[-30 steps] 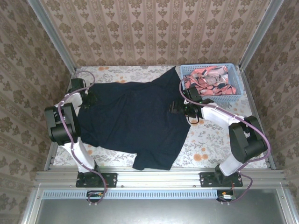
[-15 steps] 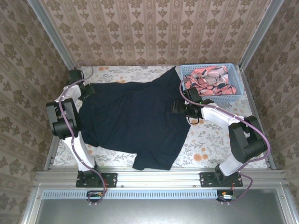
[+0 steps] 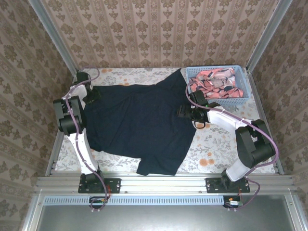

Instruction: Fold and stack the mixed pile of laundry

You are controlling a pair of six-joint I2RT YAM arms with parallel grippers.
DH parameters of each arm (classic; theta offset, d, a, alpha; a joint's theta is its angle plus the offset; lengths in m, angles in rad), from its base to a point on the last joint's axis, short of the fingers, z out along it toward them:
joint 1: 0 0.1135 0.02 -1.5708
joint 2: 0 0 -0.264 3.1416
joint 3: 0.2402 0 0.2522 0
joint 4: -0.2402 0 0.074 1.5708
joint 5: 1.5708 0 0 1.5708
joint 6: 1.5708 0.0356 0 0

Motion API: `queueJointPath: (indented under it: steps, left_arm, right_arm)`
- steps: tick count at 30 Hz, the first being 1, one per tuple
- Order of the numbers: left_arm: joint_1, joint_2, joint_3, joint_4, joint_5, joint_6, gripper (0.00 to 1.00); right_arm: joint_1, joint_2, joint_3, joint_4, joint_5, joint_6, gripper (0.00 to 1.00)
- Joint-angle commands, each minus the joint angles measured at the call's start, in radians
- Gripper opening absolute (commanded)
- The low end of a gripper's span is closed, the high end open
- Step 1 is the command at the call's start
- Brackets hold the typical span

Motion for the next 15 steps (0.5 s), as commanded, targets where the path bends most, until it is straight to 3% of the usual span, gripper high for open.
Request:
queueJointPath:
  steps: [1,7,8,9,15]
  left_arm:
    - [-0.008,-0.006,0.019,-0.041,0.018,0.013,0.08]
    - [-0.008,-0.037,0.050,-0.084,0.034,0.022,0.07]
    - [-0.008,-0.042,0.057,-0.089,0.036,0.025,0.01]
    - [-0.008,-0.046,0.070,-0.096,0.040,0.029,0.00]
    - [0.007,-0.034,0.219,-0.187,0.099,0.035,0.00]
  right_arm:
    - [-0.001,0.015,0.013,-0.050,0.045,0.010,0.88]
    - [-0.002,0.051,0.045,-0.113,0.087,0.020,0.87]
    - [-0.002,0.058,0.047,-0.119,0.093,0.025,0.88]
    - [-0.002,0.066,0.050,-0.124,0.100,0.029,0.87]
    - [-0.002,0.117,0.080,-0.178,0.147,0.040,0.87]
